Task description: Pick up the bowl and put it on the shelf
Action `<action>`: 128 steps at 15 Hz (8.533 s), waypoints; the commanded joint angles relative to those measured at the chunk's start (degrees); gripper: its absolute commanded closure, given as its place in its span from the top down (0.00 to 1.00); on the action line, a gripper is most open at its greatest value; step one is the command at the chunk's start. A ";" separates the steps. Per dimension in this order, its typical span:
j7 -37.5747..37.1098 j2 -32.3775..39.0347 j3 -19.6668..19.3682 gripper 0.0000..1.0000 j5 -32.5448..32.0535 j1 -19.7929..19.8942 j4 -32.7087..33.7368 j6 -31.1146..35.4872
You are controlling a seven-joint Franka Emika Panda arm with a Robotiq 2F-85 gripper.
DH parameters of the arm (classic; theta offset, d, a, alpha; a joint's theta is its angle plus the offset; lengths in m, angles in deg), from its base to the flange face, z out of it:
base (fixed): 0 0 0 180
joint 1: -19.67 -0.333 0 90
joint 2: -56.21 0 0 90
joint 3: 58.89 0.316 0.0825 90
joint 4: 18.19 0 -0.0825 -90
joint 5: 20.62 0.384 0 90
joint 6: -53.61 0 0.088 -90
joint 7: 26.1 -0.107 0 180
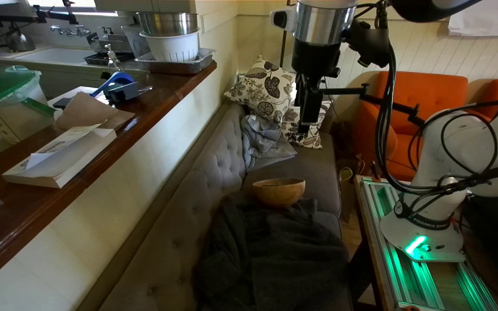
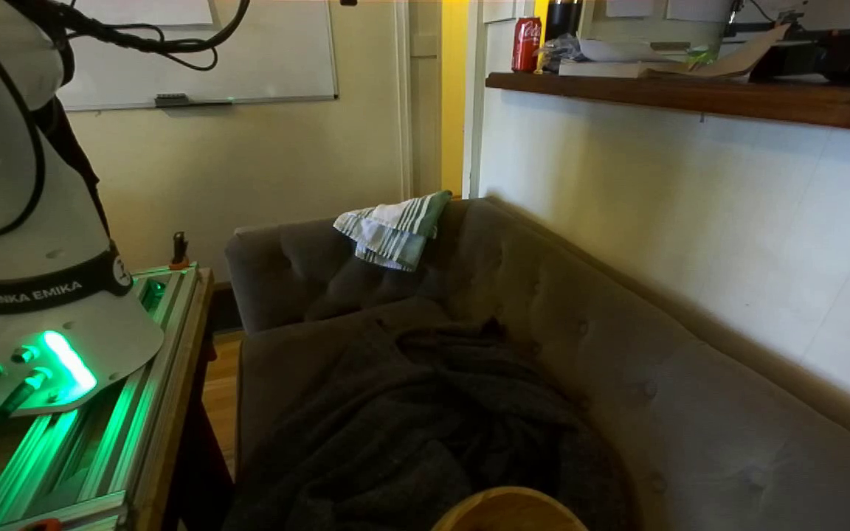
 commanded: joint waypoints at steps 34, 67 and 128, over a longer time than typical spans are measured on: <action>15.30 23.13 -16.29 1.00 -4.24 5.26 -3.40 11.82; 43.67 73.74 -18.87 1.00 10.18 26.32 24.54 -13.47; 65.39 89.15 -15.12 1.00 18.75 35.30 28.82 34.65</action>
